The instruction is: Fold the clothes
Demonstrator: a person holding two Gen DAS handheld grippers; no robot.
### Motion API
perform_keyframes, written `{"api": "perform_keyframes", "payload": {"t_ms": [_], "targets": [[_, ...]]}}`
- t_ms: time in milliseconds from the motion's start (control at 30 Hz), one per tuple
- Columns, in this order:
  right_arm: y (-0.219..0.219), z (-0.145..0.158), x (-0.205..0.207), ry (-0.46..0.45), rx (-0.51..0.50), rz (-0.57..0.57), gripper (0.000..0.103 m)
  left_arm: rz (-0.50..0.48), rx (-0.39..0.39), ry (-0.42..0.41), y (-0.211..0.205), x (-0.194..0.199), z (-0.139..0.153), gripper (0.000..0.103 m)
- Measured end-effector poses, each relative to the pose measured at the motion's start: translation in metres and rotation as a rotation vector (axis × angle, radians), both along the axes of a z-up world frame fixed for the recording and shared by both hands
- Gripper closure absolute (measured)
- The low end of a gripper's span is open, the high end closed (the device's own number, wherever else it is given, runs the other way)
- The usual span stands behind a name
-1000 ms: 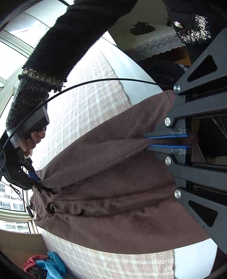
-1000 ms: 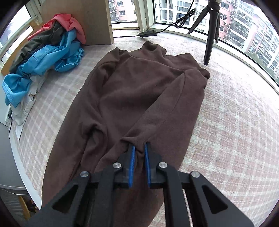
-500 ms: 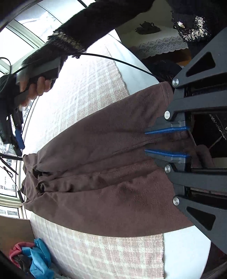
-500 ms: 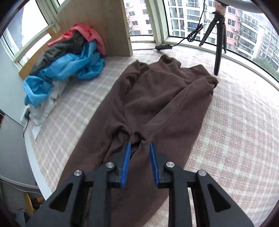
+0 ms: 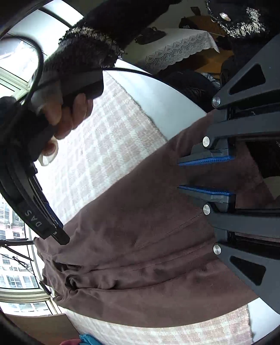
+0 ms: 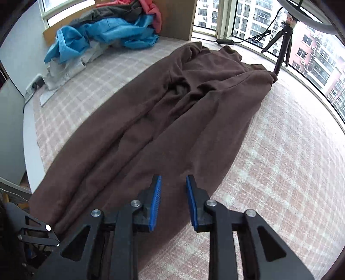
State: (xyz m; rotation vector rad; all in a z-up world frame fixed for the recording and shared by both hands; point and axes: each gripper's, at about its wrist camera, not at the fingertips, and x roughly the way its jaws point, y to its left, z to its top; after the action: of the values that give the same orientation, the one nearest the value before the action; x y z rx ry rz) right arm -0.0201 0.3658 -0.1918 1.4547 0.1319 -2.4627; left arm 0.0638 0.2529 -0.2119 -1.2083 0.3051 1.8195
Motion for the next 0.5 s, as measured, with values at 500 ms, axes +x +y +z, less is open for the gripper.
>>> {"api": "perform_keyframes", "payload": {"t_ms": [500], "targets": [[0.061,-0.011,-0.087,-0.06,-0.202,-0.186,0.08,-0.107,0.01,-0.114,-0.017,0.012,-0.005,0.082]]}}
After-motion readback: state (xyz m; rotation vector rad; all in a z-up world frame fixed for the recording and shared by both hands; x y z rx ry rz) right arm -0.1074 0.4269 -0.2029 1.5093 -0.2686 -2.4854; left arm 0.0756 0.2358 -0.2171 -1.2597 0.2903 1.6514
